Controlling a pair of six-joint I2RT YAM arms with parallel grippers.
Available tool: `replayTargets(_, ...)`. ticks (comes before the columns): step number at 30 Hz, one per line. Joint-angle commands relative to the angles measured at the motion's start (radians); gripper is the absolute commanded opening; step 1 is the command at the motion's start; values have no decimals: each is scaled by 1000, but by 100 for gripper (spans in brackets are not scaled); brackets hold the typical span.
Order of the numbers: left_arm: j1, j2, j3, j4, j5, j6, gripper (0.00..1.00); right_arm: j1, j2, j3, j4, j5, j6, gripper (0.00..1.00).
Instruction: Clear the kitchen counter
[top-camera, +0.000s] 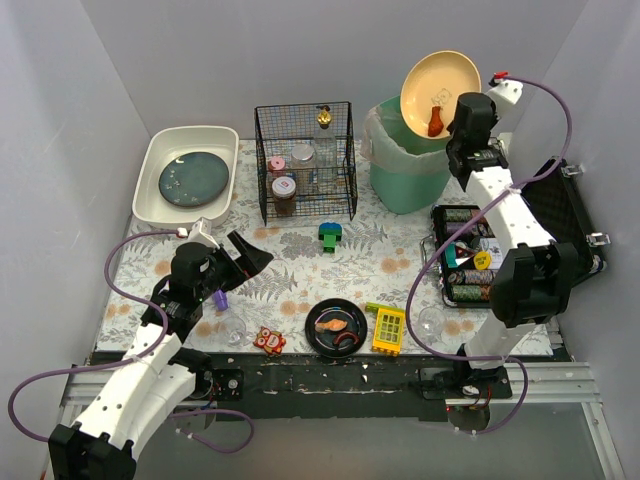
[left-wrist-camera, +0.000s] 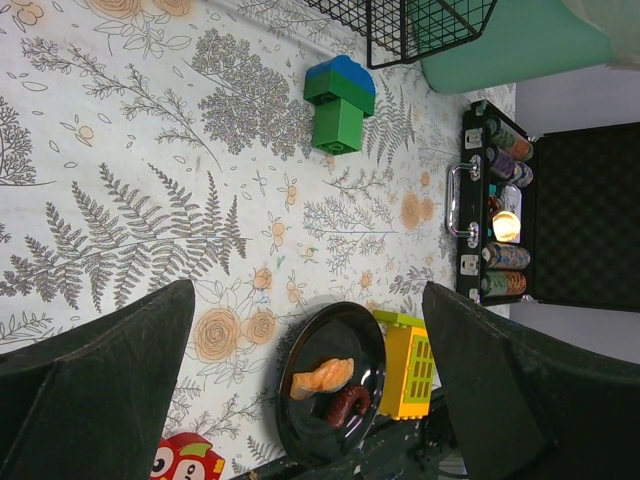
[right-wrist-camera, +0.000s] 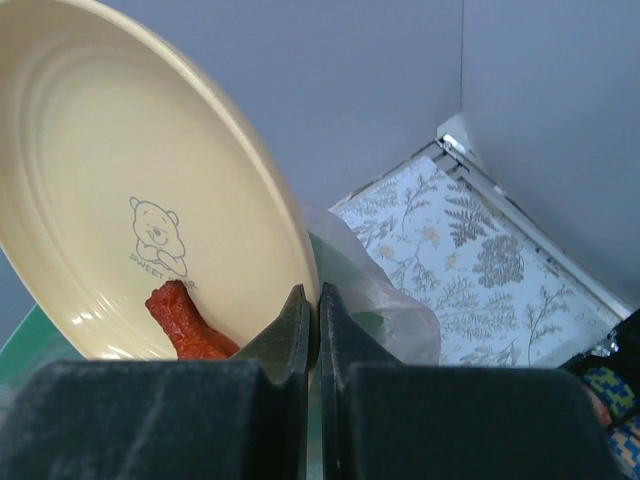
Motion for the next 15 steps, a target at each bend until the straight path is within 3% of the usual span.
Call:
replayTargets(1,-2,-15,11,-19,3,15,98,42,-61,-3,328,65,-236,1)
replayTargets(11,-2,-32,2,-26,0,8,98,138,-47,-83,769,171,-733,1)
replayTargets(15,-2,-45,1,-40,-6,10,98,149,-30,-74,821,205,-815,1)
